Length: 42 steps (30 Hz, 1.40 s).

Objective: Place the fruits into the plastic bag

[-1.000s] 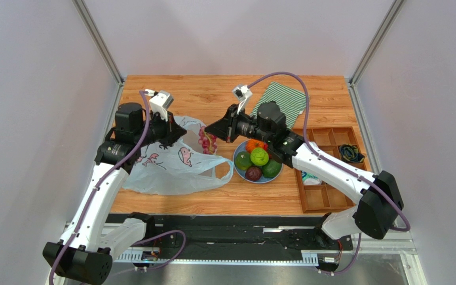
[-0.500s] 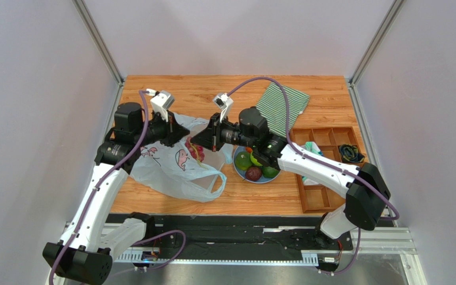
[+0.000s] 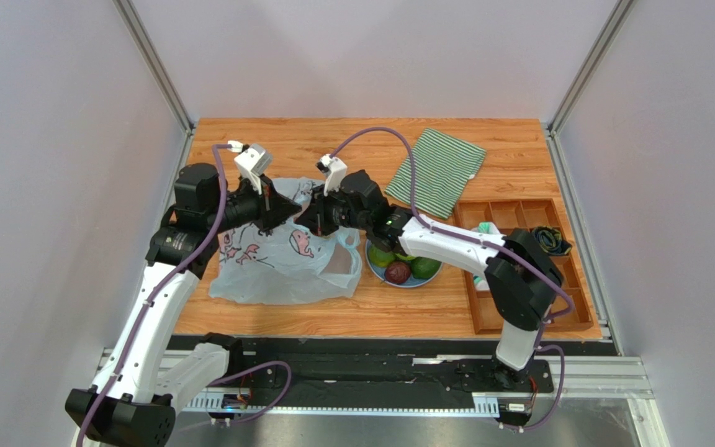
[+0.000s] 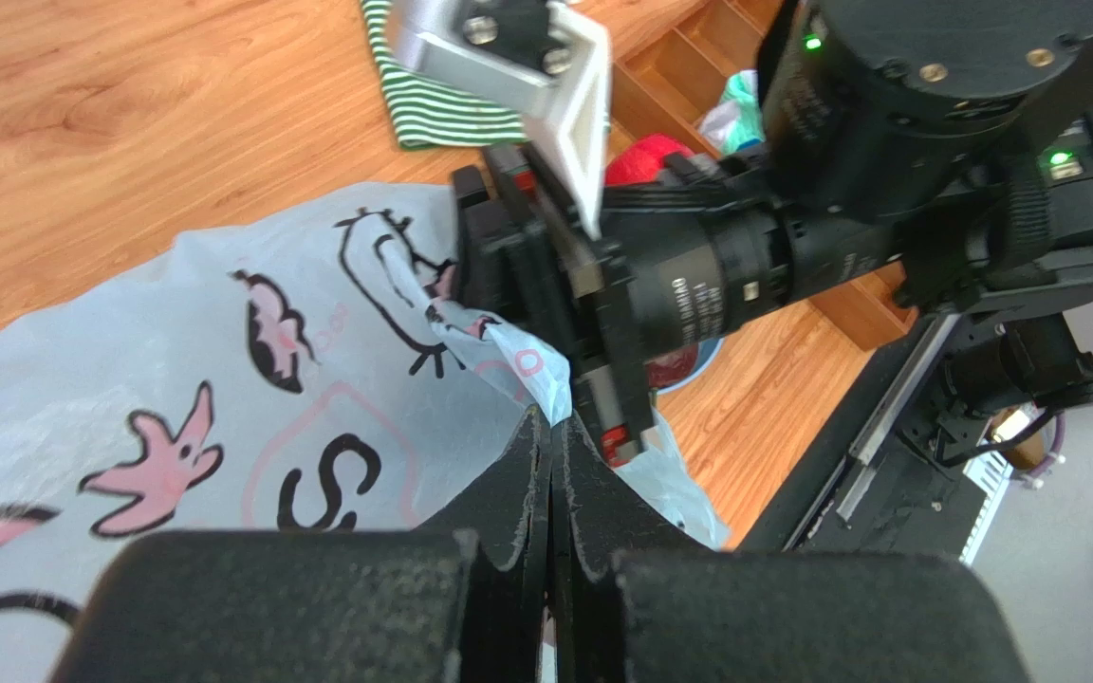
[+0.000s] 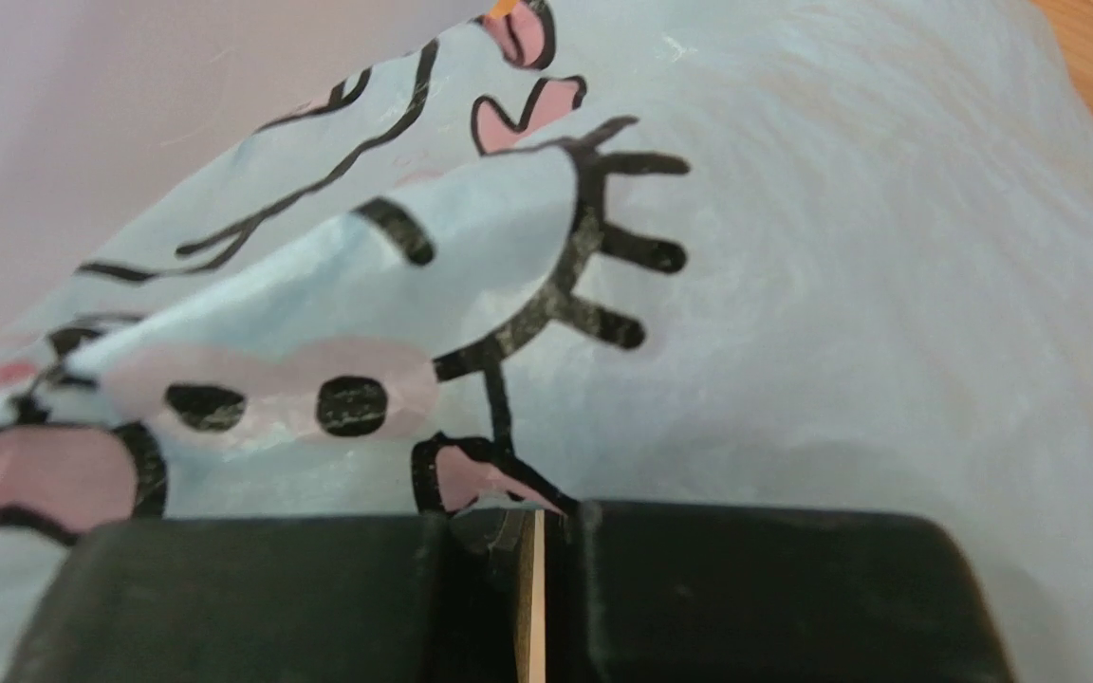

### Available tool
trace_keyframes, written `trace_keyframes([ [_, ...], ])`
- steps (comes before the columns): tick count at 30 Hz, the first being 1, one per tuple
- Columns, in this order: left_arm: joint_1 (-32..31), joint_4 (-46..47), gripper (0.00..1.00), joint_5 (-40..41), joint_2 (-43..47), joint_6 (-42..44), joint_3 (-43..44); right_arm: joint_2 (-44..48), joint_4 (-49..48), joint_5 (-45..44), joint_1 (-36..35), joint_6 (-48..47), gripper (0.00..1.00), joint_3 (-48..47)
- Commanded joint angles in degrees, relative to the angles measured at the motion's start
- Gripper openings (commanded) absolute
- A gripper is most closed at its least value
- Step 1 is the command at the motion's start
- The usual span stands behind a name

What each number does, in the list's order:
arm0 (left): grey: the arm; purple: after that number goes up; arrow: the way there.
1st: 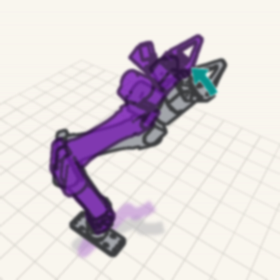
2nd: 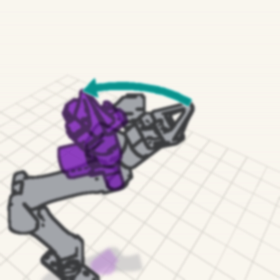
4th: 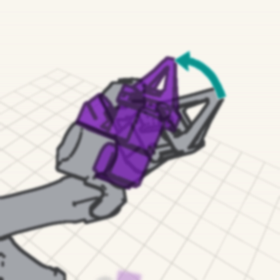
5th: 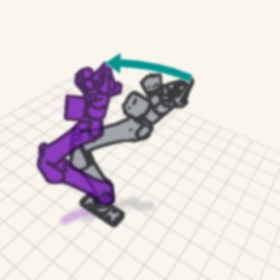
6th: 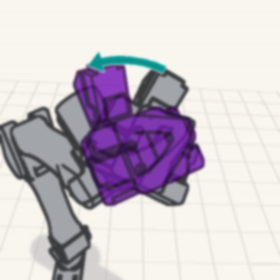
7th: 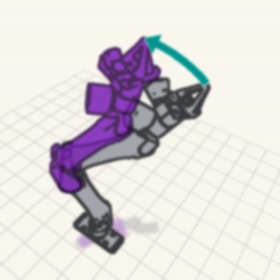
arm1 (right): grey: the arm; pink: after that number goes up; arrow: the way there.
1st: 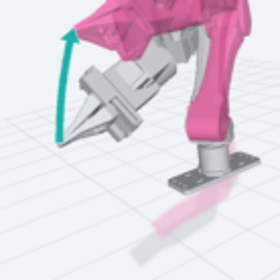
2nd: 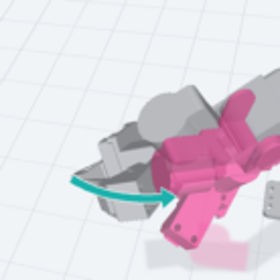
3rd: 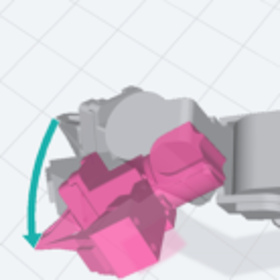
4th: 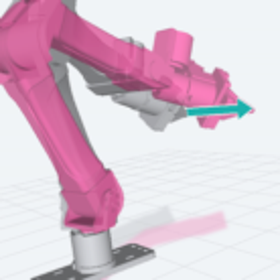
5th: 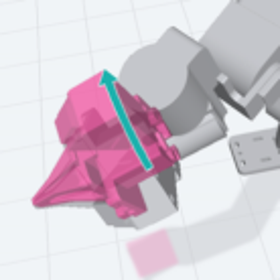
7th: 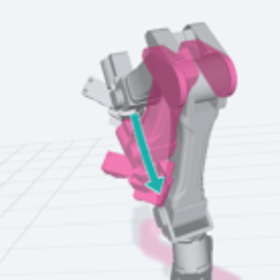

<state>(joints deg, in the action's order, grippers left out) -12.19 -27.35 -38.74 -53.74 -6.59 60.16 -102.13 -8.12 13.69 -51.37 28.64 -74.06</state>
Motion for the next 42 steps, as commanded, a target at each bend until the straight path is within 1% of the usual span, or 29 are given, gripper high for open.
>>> trace_keyframes([
  [1, 0.2, 1.2, 0.0, -0.6, -1.4, -1.0, 0.4, -4.8, -5.5, 3.3, -1.5, 1.9, 0.0, -6.3],
  [7, 0.2, -0.9, 0.0, 3.5, -3.1, -1.1, 1.1, -10.1, -5.6, 5.9, -1.6, 3.1, 0.0, -9.3],
  [10, 0.3, -1.5, 0.0, 4.5, -3.5, -1.0, 1.2, -11.1, -4.2, 6.3, -1.6, 2.7, 0.21, -9.9],
  [11, 0.3, -1.6, 0.0, 5.3, -3.4, -0.9, 1.3, -10.7, -4.2, 6.3, -1.6, 2.5, 0.38, -9.1],
  [12, 0.2, -1.9, 0.0, 5.8, -3.3, -0.6, 1.3, -9.6, -4.3, 6.3, -1.5, 1.8, 0.46, -8.4],
  [14, 0.3, -2.4, 0.0, 8.1, -2.9, -0.4, 1.4, -8.0, -4.3, 5.8, -1.5, 0.8, 0.57, -6.5],
  [15, 0.3, -2.9, 0.0, 9.0, -2.7, -0.1, 1.6, -6.1, -4.1, 5.7, -1.1, 0.0, 0.6, -5.7],
  [17, 0.3, -3.3, 0.0, 11.2, -2.4, 0.3, 1.7, -3.9, -3.7, 5.3, -0.7, -0.4, 0.63, -3.2],
  [22, 0.4, -4.3, 0.0, 15.0, -2.3, 0.4, 1.8, 5.3, -2.0, 5.1, 0.8, -3.4, 0.65, 2.1],
  [25, 0.5, -5.2, 0.0, 16.3, -2.9, 0.3, 2.2, 10.7, 0.4, 4.2, 1.2, -5.7, 0.71, 4.6],
  [27, 0.6, -5.4, 0.0, 16.5, -3.0, 0.4, 2.2, 13.3, 2.8, 2.3, 1.4, -6.7, 0.72, 5.4],
  [29, 0.6, -5.3, 0.0, 16.7, -3.0, 0.5, 2.2, 16.6, 4.8, 0.3, 1.5, -8.2, 0.75, 6.3],
  [30, 0.6, -5.3, 0.0, 16.8, -2.8, 0.5, 2.2, 17.5, 7.0, -1.9, 1.6, -8.6, 0.75, 6.5],
  [32, 0.6, -5.2, 0.0, 16.9, -2.5, 0.7, 2.2, 20.5, 7.9, -3.8, 2.2, -10.0, 0.76, 7.4],
  [33, 0.6, -5.1, 0.0, 16.9, -2.5, 0.7, 2.1, 21.7, 11.0, -5.8, 2.5, -10.3, 0.77, 7.9],
  [36, 0.6, -4.9, 0.0, 16.6, -2.3, 0.8, 2.0, 26.1, 15.2, -9.9, 3.8, -10.8, 0.78, 9.4],
  [38, 0.6, -4.9, 0.0, 16.5, -2.3, 0.9, 2.0, 30.4, 16.8, -12.4, 4.8, -10.9, 0.84, 11.6],
  [39, 0.6, -4.9, 0.0, 16.5, -2.3, 1.0, 2.0, 31.6, 18.9, -16.4, 5.1, -10.9, 0.86, 12.1],
  [40, 0.6, -4.9, 0.0, 16.5, -2.2, 0.9, 2.0, 32.7, 20.7, -18.4, 5.1, -10.8, 0.89, 12.5],
  [41, 0.6, -4.9, 0.0, 16.5, -2.2, 0.9, 2.0, 33.3, 22.9, -20.8, 5.2, -10.9, 0.89, 12.5],
  [42, 0.6, -4.9, 0.0, 16.5, -2.1, 0.9, 2.0, 33.7, 28.2, -25.1, 5.3, -11.3, 0.89, 12.4],
])
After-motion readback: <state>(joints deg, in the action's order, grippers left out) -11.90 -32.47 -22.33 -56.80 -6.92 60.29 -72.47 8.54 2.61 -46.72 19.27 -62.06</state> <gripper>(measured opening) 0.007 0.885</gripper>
